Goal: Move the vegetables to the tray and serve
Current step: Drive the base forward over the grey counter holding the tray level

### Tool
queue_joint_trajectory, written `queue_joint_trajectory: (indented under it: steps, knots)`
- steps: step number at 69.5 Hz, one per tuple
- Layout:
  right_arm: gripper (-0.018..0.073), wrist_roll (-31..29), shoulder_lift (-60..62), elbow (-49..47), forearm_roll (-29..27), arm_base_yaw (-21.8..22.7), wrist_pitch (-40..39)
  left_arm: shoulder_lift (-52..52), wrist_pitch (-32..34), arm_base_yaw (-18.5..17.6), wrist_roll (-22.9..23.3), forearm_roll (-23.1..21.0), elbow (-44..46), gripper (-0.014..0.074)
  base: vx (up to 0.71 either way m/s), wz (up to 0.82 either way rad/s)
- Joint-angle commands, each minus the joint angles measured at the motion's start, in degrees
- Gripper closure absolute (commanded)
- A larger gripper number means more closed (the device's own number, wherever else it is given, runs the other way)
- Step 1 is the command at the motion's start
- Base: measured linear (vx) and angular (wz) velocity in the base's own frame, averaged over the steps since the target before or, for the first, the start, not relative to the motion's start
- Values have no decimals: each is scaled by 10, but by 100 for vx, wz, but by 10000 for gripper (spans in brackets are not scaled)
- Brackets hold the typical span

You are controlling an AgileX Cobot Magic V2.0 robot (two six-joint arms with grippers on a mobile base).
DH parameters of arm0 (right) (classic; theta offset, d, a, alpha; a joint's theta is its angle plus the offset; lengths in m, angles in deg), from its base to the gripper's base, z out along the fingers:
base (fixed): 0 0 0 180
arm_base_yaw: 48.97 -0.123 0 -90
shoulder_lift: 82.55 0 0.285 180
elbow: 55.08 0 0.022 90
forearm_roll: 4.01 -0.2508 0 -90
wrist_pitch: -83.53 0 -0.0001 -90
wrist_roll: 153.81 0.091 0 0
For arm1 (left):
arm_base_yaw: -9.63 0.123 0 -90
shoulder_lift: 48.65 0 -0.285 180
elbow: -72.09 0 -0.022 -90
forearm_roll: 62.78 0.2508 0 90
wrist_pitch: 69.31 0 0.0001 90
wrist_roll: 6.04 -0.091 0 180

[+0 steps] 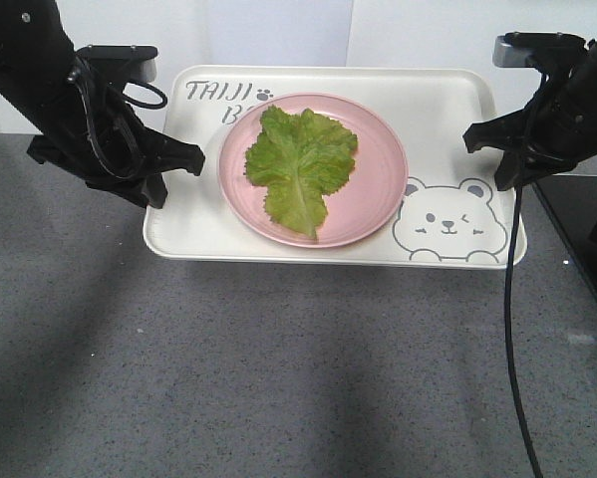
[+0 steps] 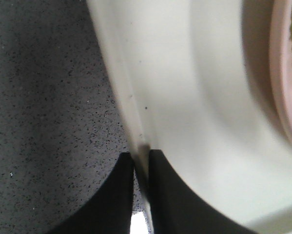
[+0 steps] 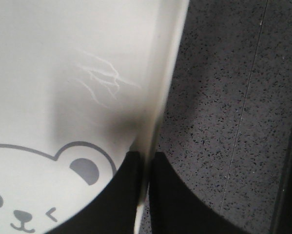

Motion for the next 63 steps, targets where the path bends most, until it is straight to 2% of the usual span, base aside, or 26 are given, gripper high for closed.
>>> queue_joint_trajectory:
  steps: [1, 63]
  knots:
    - [564, -23, 32, -16, -79, -11, 17, -31, 54, -16, -15, -90, 23, 602, 0, -5]
    - [565, -23, 32, -16, -79, -11, 17, -31, 54, -16, -15, -90, 23, 602, 0, -2]
